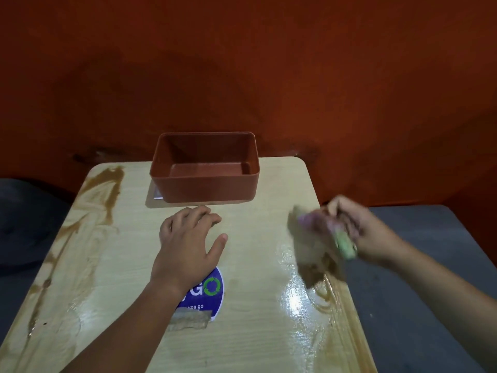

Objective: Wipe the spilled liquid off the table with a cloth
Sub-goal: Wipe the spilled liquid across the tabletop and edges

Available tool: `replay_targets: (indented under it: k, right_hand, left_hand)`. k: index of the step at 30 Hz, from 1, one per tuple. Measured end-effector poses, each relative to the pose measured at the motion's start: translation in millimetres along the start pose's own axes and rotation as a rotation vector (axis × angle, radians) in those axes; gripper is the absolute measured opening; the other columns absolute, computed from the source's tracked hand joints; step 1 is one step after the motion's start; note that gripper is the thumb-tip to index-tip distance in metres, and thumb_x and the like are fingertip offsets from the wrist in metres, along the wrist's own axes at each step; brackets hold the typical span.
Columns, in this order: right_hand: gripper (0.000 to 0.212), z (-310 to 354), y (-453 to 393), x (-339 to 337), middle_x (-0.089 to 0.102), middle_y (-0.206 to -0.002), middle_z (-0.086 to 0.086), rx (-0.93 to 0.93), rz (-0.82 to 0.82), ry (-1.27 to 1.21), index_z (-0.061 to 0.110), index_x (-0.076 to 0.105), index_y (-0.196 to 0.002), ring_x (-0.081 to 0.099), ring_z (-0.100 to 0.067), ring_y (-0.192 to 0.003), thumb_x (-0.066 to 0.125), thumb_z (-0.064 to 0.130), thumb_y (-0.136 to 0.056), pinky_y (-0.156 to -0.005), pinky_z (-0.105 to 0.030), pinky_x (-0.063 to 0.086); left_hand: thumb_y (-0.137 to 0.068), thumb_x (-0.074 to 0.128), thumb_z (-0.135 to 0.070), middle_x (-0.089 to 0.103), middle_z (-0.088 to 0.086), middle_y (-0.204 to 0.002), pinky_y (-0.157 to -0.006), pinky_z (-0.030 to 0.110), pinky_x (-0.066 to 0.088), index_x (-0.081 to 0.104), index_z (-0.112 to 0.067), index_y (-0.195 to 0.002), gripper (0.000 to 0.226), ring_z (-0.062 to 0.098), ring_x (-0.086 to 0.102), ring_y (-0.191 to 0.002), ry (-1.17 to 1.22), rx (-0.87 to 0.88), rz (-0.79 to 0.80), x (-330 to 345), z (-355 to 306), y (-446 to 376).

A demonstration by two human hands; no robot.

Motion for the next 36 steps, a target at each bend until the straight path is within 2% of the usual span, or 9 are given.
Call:
replay_targets:
  k: [2,10,13,18,22,27,31,34,36]
  right_hand:
    - [0.03,-6,-17,-17,0.076,-0.118,-0.015,0.032,-0.109,0.103,0.01,0.044,-0.096,0.069,-0.04,-0.119,0.071,-0.006,-0.093,-0.086,-0.052,0.056]
    - [0.014,-14,84,14,0.075,-0.101,0.005,-0.069,0.051,0.358,0.032,0.051,-0.092,0.074,-0.017,-0.095,0.06,0.042,-0.095,-0.069,-0.04,0.06]
    - [0.017,-4,74,1,0.076,-0.115,-0.003,-0.038,0.073,0.146,0.027,0.052,-0.094,0.074,-0.018,-0.109,0.067,0.02,-0.098,-0.082,-0.03,0.059]
    - [0.026,2,-8,4,0.074,-0.119,-0.001,-0.04,-0.003,0.333,0.024,0.048,-0.096,0.07,-0.025,-0.117,0.072,0.013,-0.092,-0.091,-0.046,0.057]
    - [0.007,4,23,44,0.074,-0.104,0.003,-0.103,0.019,0.385,0.026,0.048,-0.092,0.072,-0.013,-0.101,0.049,0.033,-0.09,-0.078,-0.037,0.058]
    - [0.018,5,91,59,0.074,-0.122,0.0,-0.045,0.191,-0.034,0.024,0.052,-0.093,0.07,-0.016,-0.12,0.067,0.027,-0.102,-0.088,-0.035,0.06]
    - [0.026,13,37,22,0.07,-0.112,-0.032,0.056,-0.054,-0.261,0.017,0.052,-0.091,0.069,-0.034,-0.103,0.079,0.019,-0.09,-0.084,-0.038,0.054]
    - [0.028,14,-7,29,0.075,-0.112,-0.022,0.076,-0.085,0.006,0.016,0.049,-0.093,0.072,-0.044,-0.109,0.075,0.003,-0.092,-0.095,-0.062,0.056]
    - [0.023,18,-7,48,0.076,-0.098,0.005,0.0,-0.055,0.232,0.024,0.049,-0.093,0.074,-0.016,-0.091,0.072,0.02,-0.092,-0.078,-0.04,0.06]
  left_hand:
    - [-0.098,0.041,-0.066,0.05,-0.019,-0.139,-0.115,0.044,0.027,0.057,-0.042,-0.128,0.042,0.012,0.041,-0.135,-0.004,0.013,-0.004,1,0,1]
    - [-0.098,0.043,-0.064,0.052,-0.015,-0.139,-0.114,0.046,0.028,0.058,-0.04,-0.127,0.039,0.015,0.042,-0.134,-0.001,0.018,-0.006,2,0,1]
    - [-0.098,0.043,-0.064,0.053,-0.014,-0.139,-0.114,0.048,0.029,0.058,-0.04,-0.127,0.04,0.016,0.042,-0.134,0.008,0.014,-0.001,1,-1,1]
    - [-0.097,0.042,-0.066,0.053,-0.014,-0.141,-0.115,0.047,0.027,0.059,-0.04,-0.128,0.043,0.015,0.041,-0.135,0.005,0.006,-0.002,0,-1,1]
    - [-0.097,0.043,-0.065,0.054,-0.013,-0.14,-0.114,0.048,0.028,0.059,-0.04,-0.128,0.043,0.016,0.042,-0.134,0.007,0.005,-0.002,0,0,1]
    - [-0.097,0.043,-0.063,0.053,-0.013,-0.14,-0.115,0.047,0.027,0.059,-0.039,-0.127,0.041,0.016,0.041,-0.135,0.014,0.005,0.003,-1,-1,1]
    - [-0.097,0.043,-0.063,0.052,-0.015,-0.14,-0.116,0.046,0.026,0.059,-0.04,-0.127,0.041,0.015,0.041,-0.134,0.021,0.005,0.001,-1,-2,2]
    - [-0.097,0.044,-0.064,0.052,-0.015,-0.14,-0.115,0.047,0.027,0.058,-0.041,-0.127,0.04,0.015,0.04,-0.135,0.022,0.01,-0.003,0,-1,2]
    - [-0.098,0.044,-0.064,0.051,-0.015,-0.141,-0.115,0.047,0.026,0.058,-0.041,-0.127,0.04,0.014,0.04,-0.135,0.021,0.009,-0.001,1,0,2]
Point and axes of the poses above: each hand's wrist, its own y-axis away from the middle knuckle, its own x-axis out of the palm, z = x × y, the point moved 7 cm from there along -y, towards the middle knuckle
